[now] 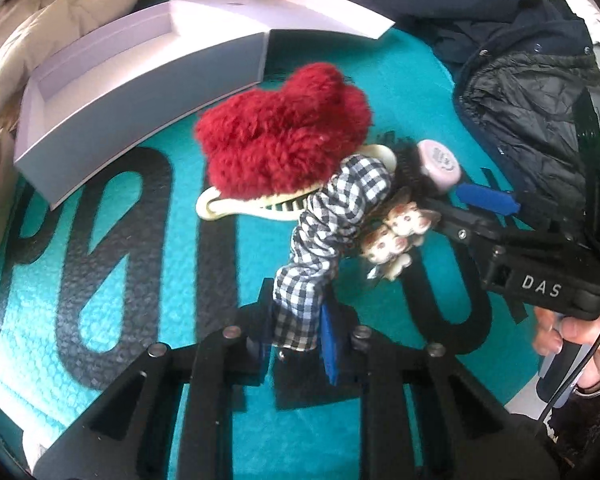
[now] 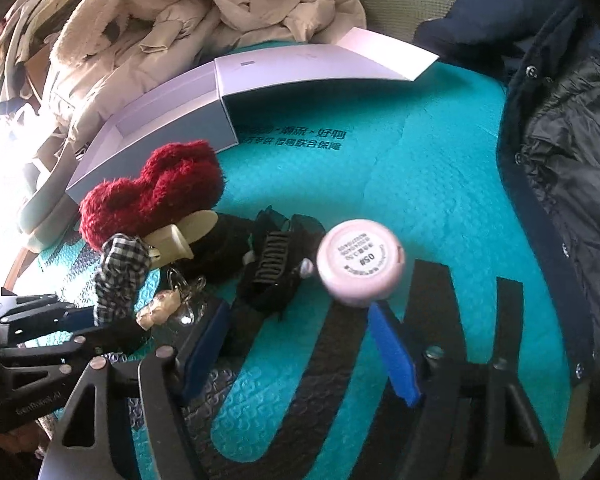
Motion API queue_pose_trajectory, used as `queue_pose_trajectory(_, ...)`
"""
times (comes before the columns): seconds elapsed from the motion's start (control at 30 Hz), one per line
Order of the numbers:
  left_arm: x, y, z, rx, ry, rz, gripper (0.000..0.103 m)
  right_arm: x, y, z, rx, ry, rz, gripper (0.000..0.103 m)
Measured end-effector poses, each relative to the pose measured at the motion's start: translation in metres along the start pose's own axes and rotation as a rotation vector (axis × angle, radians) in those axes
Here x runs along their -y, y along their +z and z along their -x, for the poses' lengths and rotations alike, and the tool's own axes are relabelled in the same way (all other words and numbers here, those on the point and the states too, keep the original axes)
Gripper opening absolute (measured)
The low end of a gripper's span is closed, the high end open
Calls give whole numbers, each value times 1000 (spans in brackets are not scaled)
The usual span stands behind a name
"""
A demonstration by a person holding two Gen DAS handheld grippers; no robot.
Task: Organize objects
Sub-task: 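Grasp the gingham scrunchie with the left tool while the right tool grasps the black claw clip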
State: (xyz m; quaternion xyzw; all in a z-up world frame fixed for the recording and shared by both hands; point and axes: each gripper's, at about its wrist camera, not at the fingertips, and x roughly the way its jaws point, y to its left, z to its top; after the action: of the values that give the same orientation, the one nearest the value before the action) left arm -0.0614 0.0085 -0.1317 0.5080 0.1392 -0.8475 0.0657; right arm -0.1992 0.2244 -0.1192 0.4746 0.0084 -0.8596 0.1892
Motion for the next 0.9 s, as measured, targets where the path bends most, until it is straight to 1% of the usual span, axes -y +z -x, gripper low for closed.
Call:
queue_pose_trajectory(0.03, -3, -2, 3, 1, 7, 11, 19, -1, 0, -1, -1, 3, -2, 69)
queue_pose_trajectory(0.1, -9, -4, 6, 0, 8, 26, 19, -4, 2, -3, -7, 13, -2, 63)
queue_pose_trajectory(0.17, -14, -6, 9, 0, 14, 38, 19, -8, 4, -4, -15, 29, 0, 55)
queue_pose_trajectory(0.27, -22, -7, 11, 6, 25, 51, 19, -14, 8, -10, -27, 42, -2, 54)
queue_pose_trajectory(0.33, -25, -7, 9, -4, 24, 59, 19, -16, 11, -15, -40, 28, -5, 54)
queue_pose_trajectory(0.43, -29, -6, 11, 8, 15, 67, 21, -19, 14, -19, -47, 13, -14, 54)
queue_pose_trajectory(0.5, -32, -4, 12, 16, 20, 70, 29, -19, 15, -21, -49, 11, -14, 54)
queue_pose_trajectory(0.53, -34, -3, 12, 22, 25, 70, 31, -19, 15, -22, -52, 11, -14, 54)
queue_pose_trajectory(0.63, -36, -1, 13, 41, 28, 64, 39, -18, 16, -22, -55, 6, -18, 46)
queue_pose_trajectory(0.77, -33, 5, 12, 71, 10, 73, 55, -15, 18, -24, -53, 4, -28, 46)
queue_pose_trajectory(0.87, -33, 11, 9, 89, -3, 91, 55, -17, 21, -27, -39, -10, -9, 46)
queue_pose_trajectory(0.9, -34, 12, 8, 89, -18, 98, 51, -17, 22, -28, -36, -13, -6, 46)
